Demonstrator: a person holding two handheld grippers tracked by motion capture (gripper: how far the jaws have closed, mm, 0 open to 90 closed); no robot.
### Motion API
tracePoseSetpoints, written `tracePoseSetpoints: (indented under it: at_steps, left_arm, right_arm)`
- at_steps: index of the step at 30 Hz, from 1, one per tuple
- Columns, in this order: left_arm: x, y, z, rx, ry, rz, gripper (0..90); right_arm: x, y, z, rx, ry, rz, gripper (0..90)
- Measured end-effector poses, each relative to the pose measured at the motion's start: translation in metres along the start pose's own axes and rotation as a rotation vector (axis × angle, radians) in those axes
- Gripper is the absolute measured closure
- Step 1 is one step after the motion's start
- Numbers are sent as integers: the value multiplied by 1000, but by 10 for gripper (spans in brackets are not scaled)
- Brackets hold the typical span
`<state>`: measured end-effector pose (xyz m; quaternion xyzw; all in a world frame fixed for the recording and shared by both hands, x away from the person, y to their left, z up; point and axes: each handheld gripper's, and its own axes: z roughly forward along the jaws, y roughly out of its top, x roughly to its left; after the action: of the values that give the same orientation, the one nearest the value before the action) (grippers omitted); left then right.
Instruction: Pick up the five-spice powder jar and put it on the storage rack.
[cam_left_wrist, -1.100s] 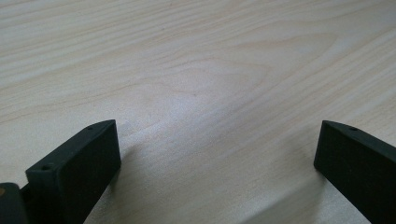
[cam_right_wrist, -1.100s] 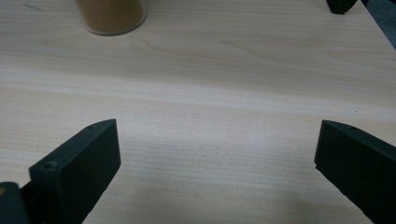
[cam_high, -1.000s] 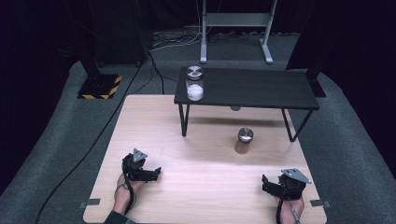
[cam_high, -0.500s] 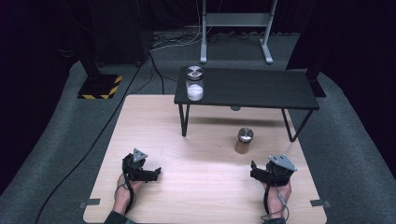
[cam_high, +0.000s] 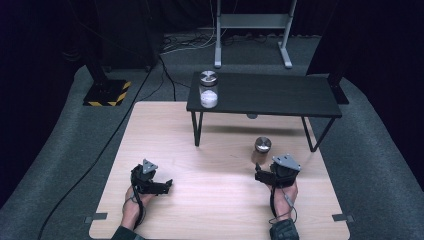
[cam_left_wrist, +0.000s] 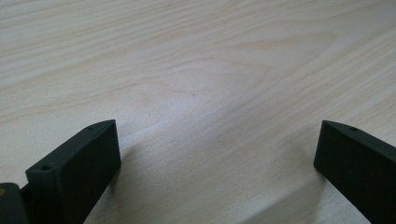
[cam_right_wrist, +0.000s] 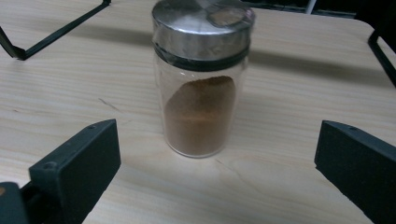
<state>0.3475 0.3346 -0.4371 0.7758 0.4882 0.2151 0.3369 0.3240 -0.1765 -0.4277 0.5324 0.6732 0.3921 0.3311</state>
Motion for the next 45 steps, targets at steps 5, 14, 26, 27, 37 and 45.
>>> tracePoseSetpoints:
  at_steps: [5, 14, 26, 27, 37, 45]
  left_arm:
    - [0, 0, 0, 0, 0, 0, 1]
    - [0, 0, 0, 0, 1, -1, 0]
    - [0, 0, 0, 0, 1, -1, 1]
    - [0, 0, 0, 0, 1, -1, 1]
    - [0, 0, 0, 0, 1, -1, 1]
    - [0, 0, 0, -1, 1, -1, 1]
  right_arm:
    - [3, 2, 8, -8, 6, -6, 0]
    - [4, 6, 24, -21, 9, -2, 0]
    - [6, 10, 52, -20, 24, -8, 0]
    - [6, 10, 53, -24, 25, -8, 0]
    - [5, 9, 64, -53, 47, 20, 0]
    - [5, 10, 68, -57, 50, 9, 0]
